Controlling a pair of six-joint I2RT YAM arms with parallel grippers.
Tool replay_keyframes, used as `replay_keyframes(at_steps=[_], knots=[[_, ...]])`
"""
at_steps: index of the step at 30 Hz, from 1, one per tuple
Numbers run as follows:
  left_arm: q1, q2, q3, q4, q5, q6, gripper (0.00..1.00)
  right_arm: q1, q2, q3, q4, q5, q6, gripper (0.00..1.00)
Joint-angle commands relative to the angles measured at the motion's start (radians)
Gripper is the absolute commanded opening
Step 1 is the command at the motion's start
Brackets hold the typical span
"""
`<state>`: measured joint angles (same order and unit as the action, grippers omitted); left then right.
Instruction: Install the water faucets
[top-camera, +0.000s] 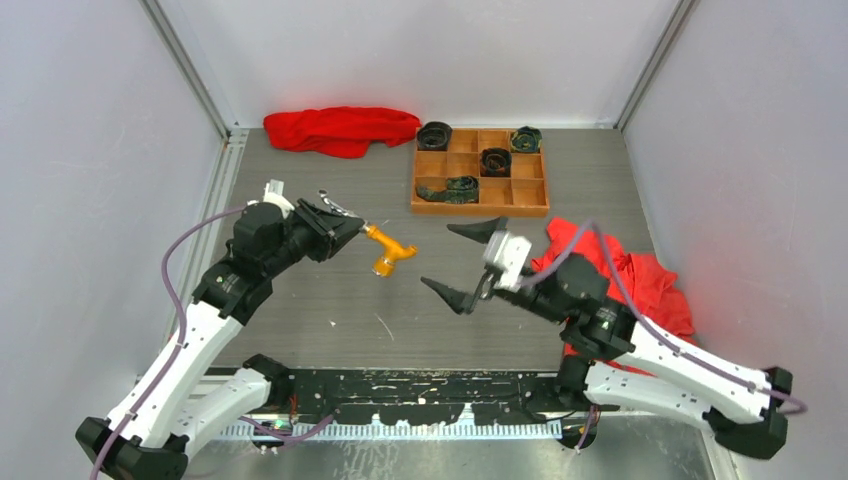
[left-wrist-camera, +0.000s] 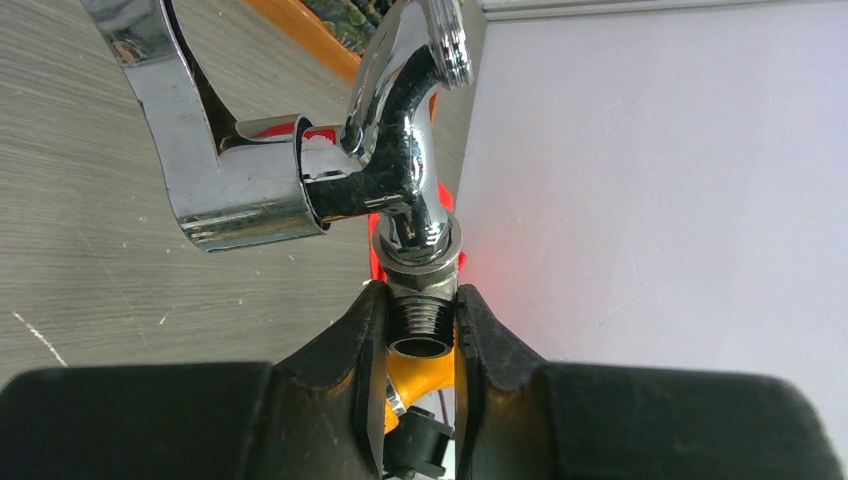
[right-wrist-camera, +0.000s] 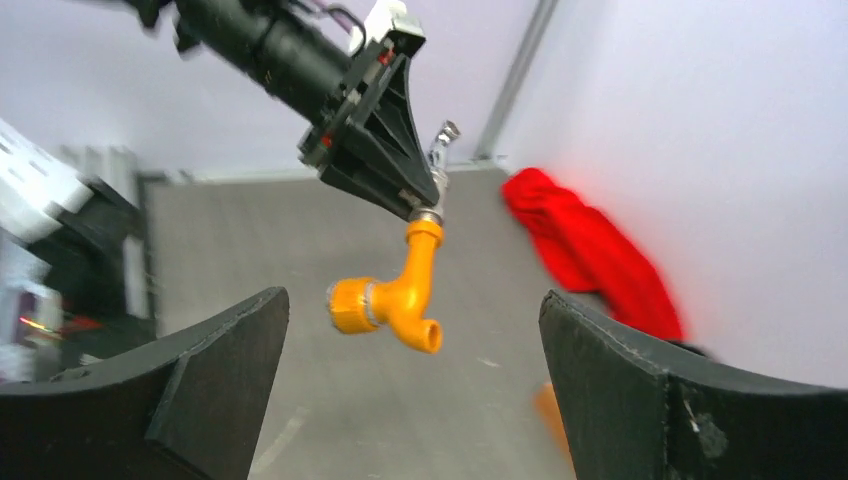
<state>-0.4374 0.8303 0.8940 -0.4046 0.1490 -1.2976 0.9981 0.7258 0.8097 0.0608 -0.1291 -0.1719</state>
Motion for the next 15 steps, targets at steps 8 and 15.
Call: replay_keyframes(at_steps=[8, 15], knots=[[0.002, -0.014, 0.078, 0.026, -0.06, -0.003, 0.0, 0.433, 0.267, -0.285, 0.677, 0.717, -1.163, 1.0], [0.002, -0.001, 0.083, 0.028, -0.036, -0.003, 0.0, 0.428, 0.475, -0.3, 0.953, 0.688, -1.359, 1.0]])
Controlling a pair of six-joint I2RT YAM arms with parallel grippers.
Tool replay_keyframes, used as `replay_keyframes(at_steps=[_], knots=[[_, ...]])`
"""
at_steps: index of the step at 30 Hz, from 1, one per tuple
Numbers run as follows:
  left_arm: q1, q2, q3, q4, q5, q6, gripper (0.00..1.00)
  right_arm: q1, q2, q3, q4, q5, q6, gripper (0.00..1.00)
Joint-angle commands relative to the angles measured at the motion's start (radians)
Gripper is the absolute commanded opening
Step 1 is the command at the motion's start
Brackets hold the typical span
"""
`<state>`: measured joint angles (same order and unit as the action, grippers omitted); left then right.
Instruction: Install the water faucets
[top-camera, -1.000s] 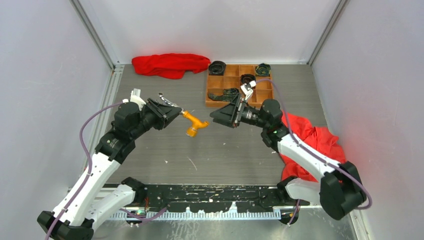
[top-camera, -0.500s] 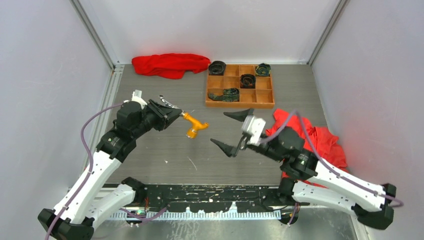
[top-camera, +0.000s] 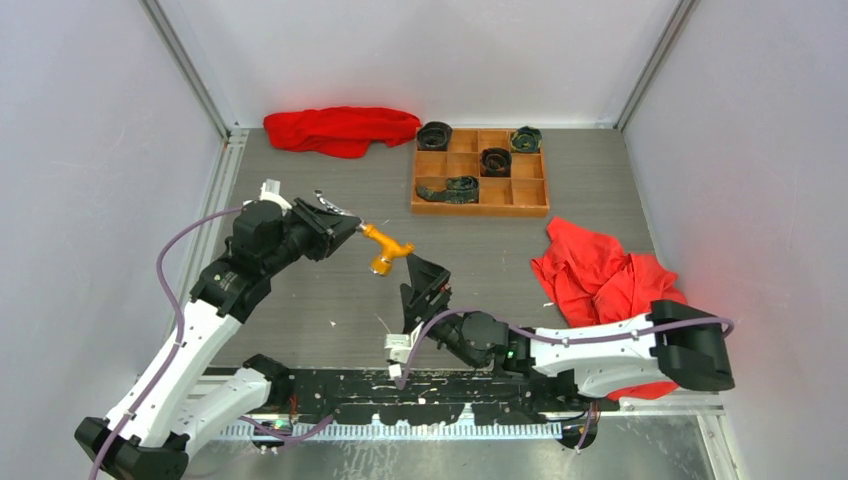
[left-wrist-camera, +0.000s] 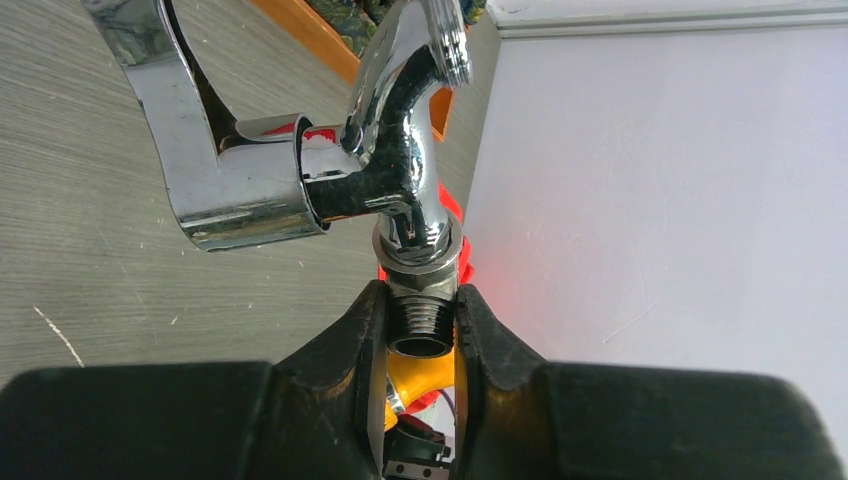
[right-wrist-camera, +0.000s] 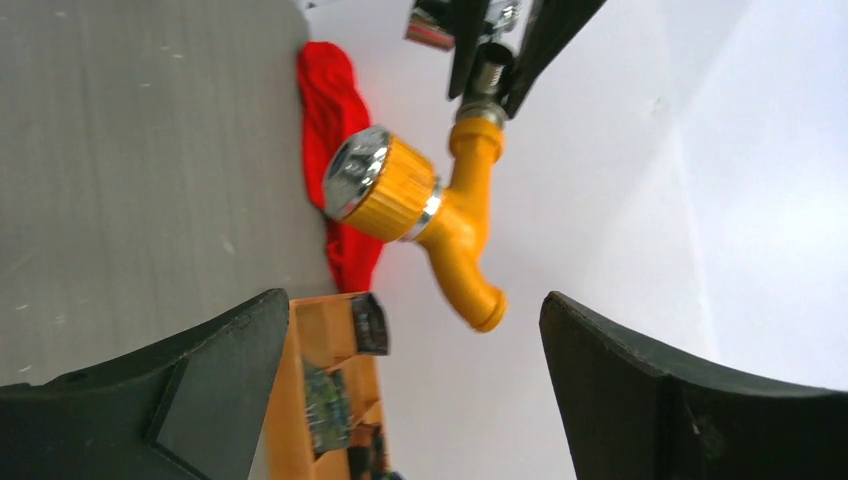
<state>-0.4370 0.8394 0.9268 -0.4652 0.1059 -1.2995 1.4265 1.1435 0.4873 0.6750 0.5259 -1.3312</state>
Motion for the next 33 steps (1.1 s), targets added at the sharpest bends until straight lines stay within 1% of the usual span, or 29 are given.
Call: replay_keyframes(at_steps=[1, 3, 6, 7, 8, 12, 13, 17, 20, 21, 23, 24, 25, 26, 27, 28, 30, 31, 33], knots=[[0.001, -0.01, 0.05, 0.091, 0.009, -0.001, 0.0, -0.006, 0.09, 0.018, 0.395, 0.025, -0.228, 1.0], [0.001, -0.005, 0.052, 0.095, 0.017, -0.001, 0.0, -0.016, 0.159, 0.015, 0.497, 0.024, -0.288, 1.0], [0.001, -0.006, 0.045, 0.101, 0.026, -0.005, 0.0, -0.03, 0.232, 0.031, 0.563, 0.01, -0.333, 1.0], [0.001, -0.006, 0.042, 0.104, 0.028, -0.006, 0.0, -0.036, 0.247, 0.041, 0.572, 0.001, -0.336, 0.98], [0.001, -0.008, 0.04, 0.105, 0.029, -0.006, 0.0, -0.043, 0.261, 0.047, 0.576, -0.008, -0.335, 0.94], [0.001, -0.01, 0.032, 0.111, 0.042, -0.009, 0.0, -0.07, 0.319, 0.079, 0.634, -0.027, -0.328, 0.73], [0.001, -0.011, 0.03, 0.114, 0.043, -0.009, 0.0, -0.075, 0.327, 0.087, 0.64, -0.032, -0.323, 0.69], [0.001, -0.008, 0.019, 0.129, 0.055, -0.014, 0.0, -0.09, 0.349, 0.124, 0.622, -0.034, -0.283, 0.5], [0.001, -0.005, 0.016, 0.137, 0.064, -0.018, 0.0, -0.093, 0.342, 0.151, 0.576, -0.014, -0.21, 0.37], [0.001, -0.005, 0.014, 0.138, 0.064, -0.018, 0.0, -0.093, 0.326, 0.161, 0.537, -0.011, -0.153, 0.33], [0.001, -0.006, 0.014, 0.14, 0.064, -0.017, 0.0, -0.094, 0.268, 0.185, 0.39, -0.017, 0.004, 0.28], [0.001, -0.008, 0.011, 0.141, 0.064, -0.017, 0.0, -0.098, 0.214, 0.219, 0.28, -0.032, 0.128, 0.27], [0.001, -0.009, 0.011, 0.142, 0.064, -0.015, 0.0, -0.108, 0.169, 0.256, 0.147, -0.068, 0.311, 0.25], [0.001, -0.011, 0.009, 0.145, 0.063, -0.014, 0.0, -0.138, 0.127, 0.295, -0.027, -0.132, 0.48, 0.22], [0.001, -0.012, 0.004, 0.151, 0.063, -0.014, 0.0, -0.173, 0.095, 0.33, -0.124, -0.251, 0.656, 0.21], [0.001, -0.014, 0.0, 0.157, 0.061, -0.015, 0.0, -0.218, 0.073, 0.35, -0.168, -0.358, 0.816, 0.21], [0.001, -0.016, -0.008, 0.168, 0.059, -0.018, 0.0, -0.307, 0.054, 0.364, -0.185, -0.506, 1.119, 0.19], [0.001, -0.016, -0.009, 0.171, 0.06, -0.02, 0.0, -0.338, 0.055, 0.374, -0.199, -0.547, 1.245, 0.18], [0.001, -0.016, -0.01, 0.172, 0.06, -0.02, 0.0, -0.398, 0.058, 0.386, -0.208, -0.643, 1.432, 0.17]])
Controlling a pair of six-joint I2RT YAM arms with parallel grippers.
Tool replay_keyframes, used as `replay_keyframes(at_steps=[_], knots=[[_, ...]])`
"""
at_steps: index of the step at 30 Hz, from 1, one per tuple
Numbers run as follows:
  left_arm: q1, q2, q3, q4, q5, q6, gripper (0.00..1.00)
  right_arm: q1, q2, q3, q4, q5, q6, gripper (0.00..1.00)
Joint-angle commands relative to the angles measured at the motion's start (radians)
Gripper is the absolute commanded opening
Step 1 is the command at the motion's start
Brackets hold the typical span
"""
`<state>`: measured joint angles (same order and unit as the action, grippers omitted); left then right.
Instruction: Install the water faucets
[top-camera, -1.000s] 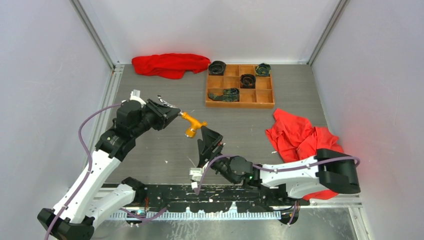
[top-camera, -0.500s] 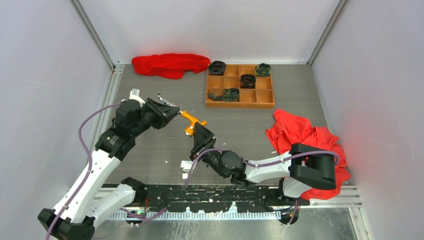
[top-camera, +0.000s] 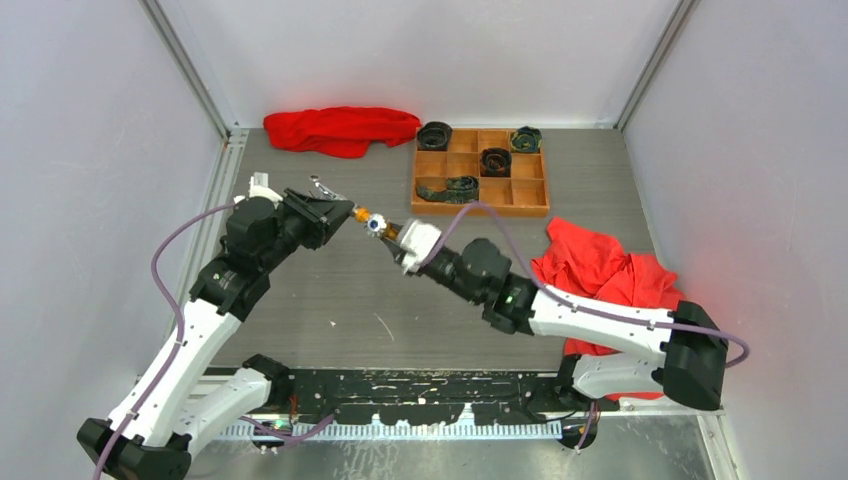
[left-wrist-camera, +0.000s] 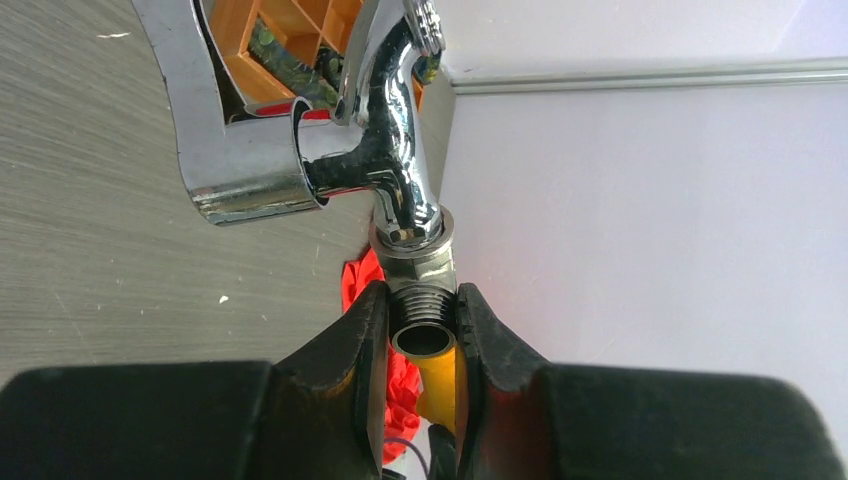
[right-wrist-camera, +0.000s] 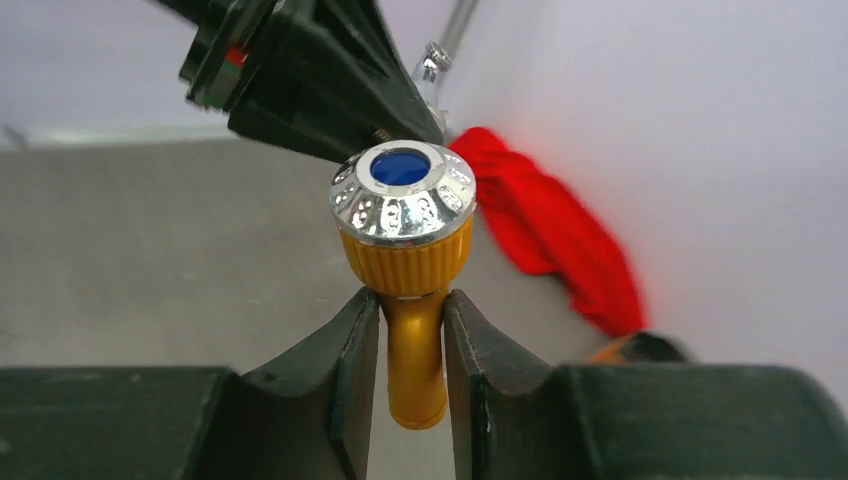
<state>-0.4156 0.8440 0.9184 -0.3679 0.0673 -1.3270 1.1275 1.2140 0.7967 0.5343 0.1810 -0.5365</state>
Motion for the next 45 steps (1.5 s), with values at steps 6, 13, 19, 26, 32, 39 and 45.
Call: replay_keyframes(at_steps=[6, 13, 19, 26, 32, 39, 45], knots=[[-0.02, -0.031, -0.006, 0.076, 0.088, 0.013, 0.0, -0.308, 0.038, 0.018, 0.214, -0.67, 1.314, 0.18], [-0.02, -0.036, -0.008, 0.087, 0.079, 0.014, 0.0, -0.42, 0.393, -0.068, 1.084, -0.829, 2.381, 0.27], [-0.02, -0.044, -0.001, 0.07, 0.067, 0.017, 0.0, -0.44, 0.217, -0.134, 0.649, -0.809, 2.049, 0.76], [-0.019, -0.047, 0.015, 0.044, 0.06, 0.024, 0.0, -0.421, -0.132, 0.078, -0.473, -0.418, 1.244, 0.89], [-0.019, -0.032, 0.025, 0.047, 0.06, 0.026, 0.0, -0.15, -0.15, 0.275, -0.701, 0.041, 0.673, 0.9], [-0.02, -0.016, 0.029, 0.051, 0.066, 0.023, 0.0, 0.248, -0.089, 0.265, -0.525, 0.582, 0.067, 0.93], [-0.02, -0.015, 0.03, 0.048, 0.066, 0.022, 0.0, 0.376, 0.048, 0.217, -0.3, 0.724, -0.247, 0.95]])
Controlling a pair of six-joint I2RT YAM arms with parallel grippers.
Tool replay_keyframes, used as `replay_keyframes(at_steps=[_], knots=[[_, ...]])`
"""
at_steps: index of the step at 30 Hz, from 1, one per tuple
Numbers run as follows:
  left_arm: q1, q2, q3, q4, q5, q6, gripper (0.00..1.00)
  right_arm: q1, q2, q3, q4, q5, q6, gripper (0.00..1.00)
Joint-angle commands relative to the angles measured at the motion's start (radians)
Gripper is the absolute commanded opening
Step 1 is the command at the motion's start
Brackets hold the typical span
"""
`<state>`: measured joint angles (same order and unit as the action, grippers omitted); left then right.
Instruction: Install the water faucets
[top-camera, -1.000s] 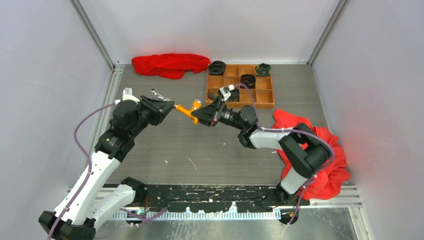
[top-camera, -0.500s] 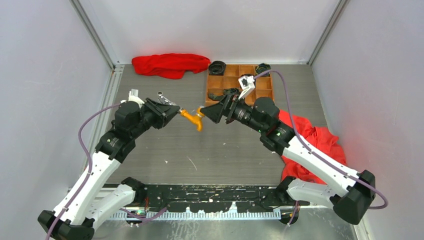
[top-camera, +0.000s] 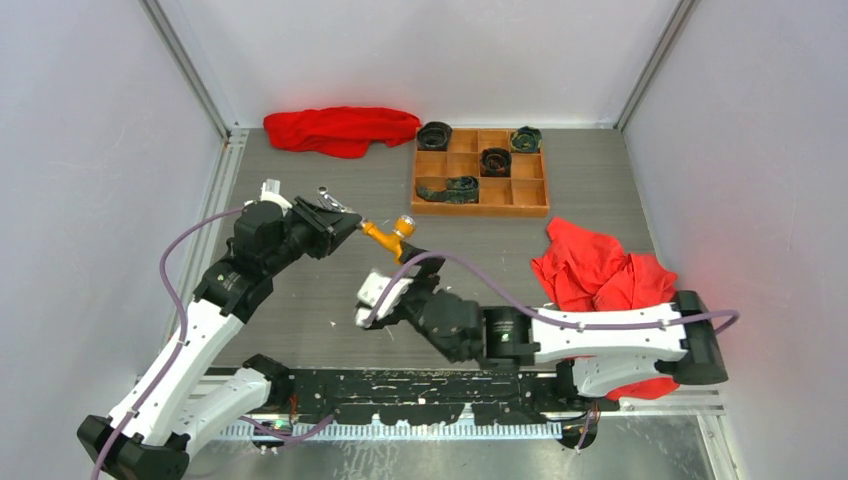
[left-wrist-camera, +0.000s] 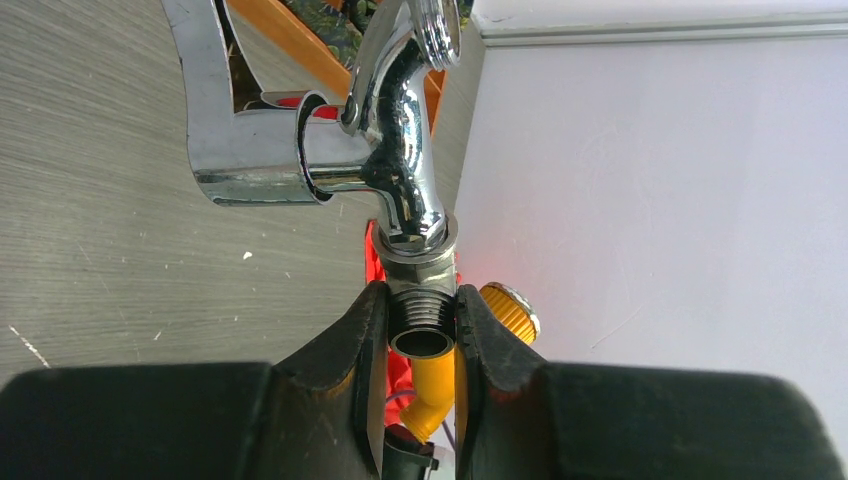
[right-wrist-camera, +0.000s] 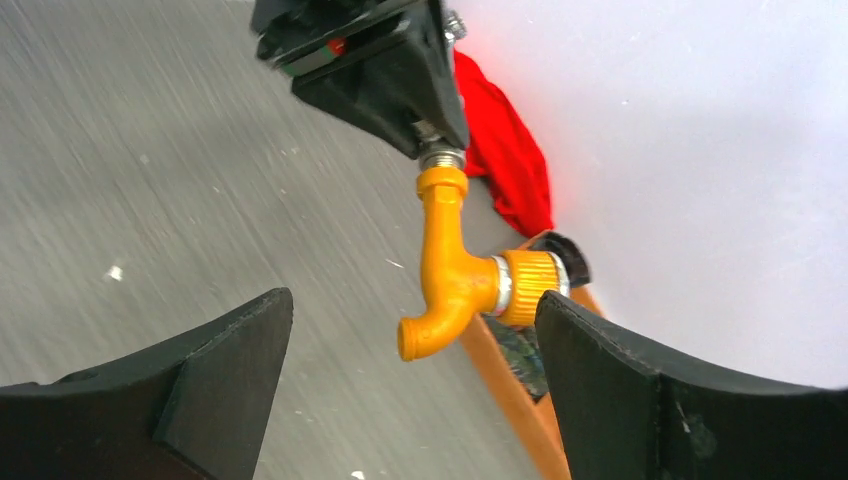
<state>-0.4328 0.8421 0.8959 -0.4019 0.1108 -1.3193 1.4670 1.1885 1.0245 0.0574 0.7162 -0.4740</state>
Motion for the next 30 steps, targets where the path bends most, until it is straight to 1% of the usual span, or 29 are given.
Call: replay_keyframes(at_steps=[1, 4, 6, 11, 13, 14, 18, 21, 23, 25, 29, 30], knots=[[-0.003, -0.014, 0.053, 0.082, 0.023, 0.014, 0.0, 0.038, 0.092, -0.01, 0.19, 0.188, -0.32, 0.96], [-0.003, -0.019, 0.053, 0.077, 0.022, 0.014, 0.0, 0.027, 0.136, -0.021, 0.26, 0.187, -0.381, 0.97], [-0.003, -0.023, 0.052, 0.076, 0.022, 0.014, 0.0, 0.006, 0.16, -0.028, 0.287, 0.173, -0.391, 0.98], [-0.002, -0.032, 0.051, 0.069, 0.023, 0.014, 0.0, -0.054, 0.203, -0.012, 0.25, 0.136, -0.331, 0.97], [-0.003, -0.039, 0.05, 0.069, 0.022, 0.014, 0.0, -0.073, 0.204, -0.012, 0.233, 0.104, -0.3, 0.94], [-0.003, -0.041, 0.049, 0.069, 0.022, 0.014, 0.0, -0.083, 0.206, -0.008, 0.21, 0.08, -0.279, 0.91], [-0.003, -0.048, 0.046, 0.065, 0.023, 0.014, 0.0, -0.115, 0.217, 0.029, 0.121, 0.012, -0.192, 0.68], [-0.003, -0.049, 0.044, 0.067, 0.024, 0.012, 0.0, -0.13, 0.212, 0.044, 0.092, -0.036, -0.137, 0.54], [-0.004, -0.049, 0.046, 0.067, 0.026, 0.012, 0.0, -0.142, 0.208, 0.057, 0.062, -0.075, -0.087, 0.47], [-0.003, -0.052, 0.047, 0.066, 0.024, 0.012, 0.0, -0.159, 0.198, 0.066, 0.035, -0.127, -0.041, 0.42], [-0.004, -0.058, 0.039, 0.068, 0.022, 0.012, 0.0, -0.204, 0.174, 0.072, -0.009, -0.237, 0.072, 0.27], [-0.003, -0.058, 0.037, 0.069, 0.022, 0.012, 0.0, -0.225, 0.167, 0.076, -0.027, -0.288, 0.106, 0.23]])
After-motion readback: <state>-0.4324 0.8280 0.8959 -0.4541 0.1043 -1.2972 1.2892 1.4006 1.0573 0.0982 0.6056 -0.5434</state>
